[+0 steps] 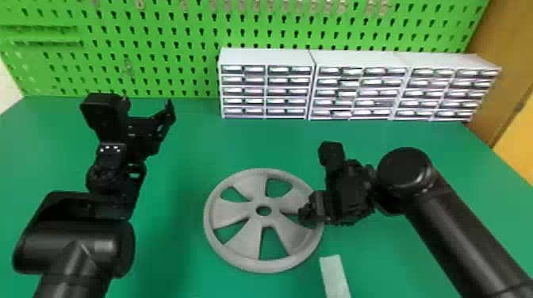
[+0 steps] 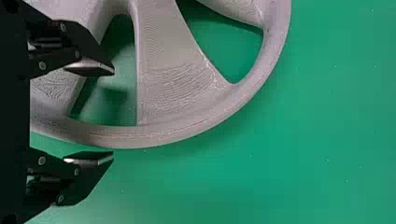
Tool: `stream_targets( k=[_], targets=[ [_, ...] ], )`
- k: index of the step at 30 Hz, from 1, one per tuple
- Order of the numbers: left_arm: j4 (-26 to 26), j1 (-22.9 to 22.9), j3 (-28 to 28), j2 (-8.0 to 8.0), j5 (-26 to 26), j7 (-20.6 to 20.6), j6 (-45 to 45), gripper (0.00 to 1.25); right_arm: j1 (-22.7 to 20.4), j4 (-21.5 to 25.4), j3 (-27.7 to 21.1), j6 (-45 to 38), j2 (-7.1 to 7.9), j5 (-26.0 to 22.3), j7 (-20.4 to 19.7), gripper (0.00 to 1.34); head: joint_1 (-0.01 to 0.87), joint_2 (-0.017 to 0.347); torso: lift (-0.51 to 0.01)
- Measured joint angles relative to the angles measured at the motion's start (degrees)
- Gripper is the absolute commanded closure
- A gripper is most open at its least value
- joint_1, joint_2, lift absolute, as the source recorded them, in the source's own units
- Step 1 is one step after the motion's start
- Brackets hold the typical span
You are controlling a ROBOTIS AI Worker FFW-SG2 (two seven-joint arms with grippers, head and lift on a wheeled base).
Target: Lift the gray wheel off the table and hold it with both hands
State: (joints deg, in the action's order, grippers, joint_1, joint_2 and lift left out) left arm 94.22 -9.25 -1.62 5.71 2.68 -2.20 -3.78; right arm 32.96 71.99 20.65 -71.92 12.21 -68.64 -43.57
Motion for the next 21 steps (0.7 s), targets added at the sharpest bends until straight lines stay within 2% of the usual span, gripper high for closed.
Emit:
stream_targets(
  k=[3, 8, 10, 21],
  targets=[
    [0.0, 0.0, 0.0, 0.0, 0.01, 0.0, 0.0, 0.4, 0.0, 0.0, -0.11, -0.07, -0.02, 0.12, -0.01, 0.89, 0.711, 0.015, -0.098],
    [0.0, 0.01, -0.04, 0.0, 0.01, 0.0, 0.0, 0.4, 0.02, 0.0, -0.28, -0.44, -0.1, 0.41, -0.02, 0.96, 0.711, 0.015, -0.098],
    [0.0, 0.01, -0.04, 0.0, 0.01, 0.0, 0.0, 0.4, 0.1, 0.0, -0.33, -0.71, -0.16, 0.61, -0.02, 1.08, 0.711, 0.015, -0.098],
    [0.04, 0.02, -0.04, 0.01, -0.04, 0.0, 0.0, 0.4, 0.48, -0.02, -0.25, -1.44, -0.26, 1.24, -0.02, 1.09, 0.711, 0.015, -0.098]
  ],
)
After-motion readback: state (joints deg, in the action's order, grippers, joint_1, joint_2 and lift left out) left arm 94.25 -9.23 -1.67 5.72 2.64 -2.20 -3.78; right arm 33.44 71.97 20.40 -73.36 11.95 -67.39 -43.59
